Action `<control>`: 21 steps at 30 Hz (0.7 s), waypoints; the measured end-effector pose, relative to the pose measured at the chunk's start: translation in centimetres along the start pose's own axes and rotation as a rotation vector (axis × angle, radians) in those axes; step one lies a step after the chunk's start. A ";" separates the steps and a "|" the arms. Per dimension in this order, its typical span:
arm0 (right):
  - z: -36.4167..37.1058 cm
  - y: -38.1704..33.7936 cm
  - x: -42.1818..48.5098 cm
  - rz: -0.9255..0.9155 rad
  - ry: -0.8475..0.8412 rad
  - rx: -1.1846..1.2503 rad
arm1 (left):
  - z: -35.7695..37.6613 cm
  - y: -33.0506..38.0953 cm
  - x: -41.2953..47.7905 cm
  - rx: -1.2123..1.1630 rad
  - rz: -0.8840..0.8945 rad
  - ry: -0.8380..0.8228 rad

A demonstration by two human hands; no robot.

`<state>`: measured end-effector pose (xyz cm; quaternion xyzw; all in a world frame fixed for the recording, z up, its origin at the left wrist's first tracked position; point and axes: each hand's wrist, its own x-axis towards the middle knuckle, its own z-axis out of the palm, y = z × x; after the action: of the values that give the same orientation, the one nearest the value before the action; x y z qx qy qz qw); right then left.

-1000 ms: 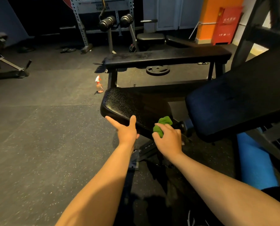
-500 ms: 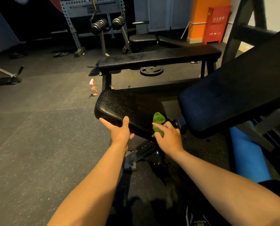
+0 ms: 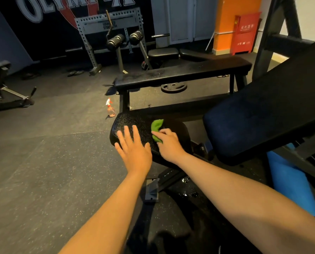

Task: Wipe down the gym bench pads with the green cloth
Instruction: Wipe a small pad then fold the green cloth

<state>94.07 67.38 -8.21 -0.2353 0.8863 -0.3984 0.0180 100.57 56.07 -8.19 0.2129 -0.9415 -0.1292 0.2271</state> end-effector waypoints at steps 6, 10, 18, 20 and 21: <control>-0.5 1.9 0.6 0.018 -0.030 0.049 | 0.5 -0.9 0.5 0.097 0.078 -0.136; -2.3 5.8 -0.6 0.222 0.088 0.028 | 0.4 -1.2 0.5 0.063 0.076 -0.155; -2.0 3.0 0.2 0.226 0.139 0.062 | 0.5 -0.8 0.6 0.018 0.044 -0.180; -1.6 1.3 0.9 0.128 0.062 0.108 | 0.8 -1.0 0.5 0.018 0.054 -0.141; -1.3 0.6 1.2 0.072 0.017 0.107 | 1.0 -1.0 0.5 0.016 0.058 -0.122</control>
<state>92.51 68.13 -7.52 -0.1986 0.8719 -0.4461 0.0375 100.01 55.13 -9.22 0.1792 -0.9603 -0.1280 0.1714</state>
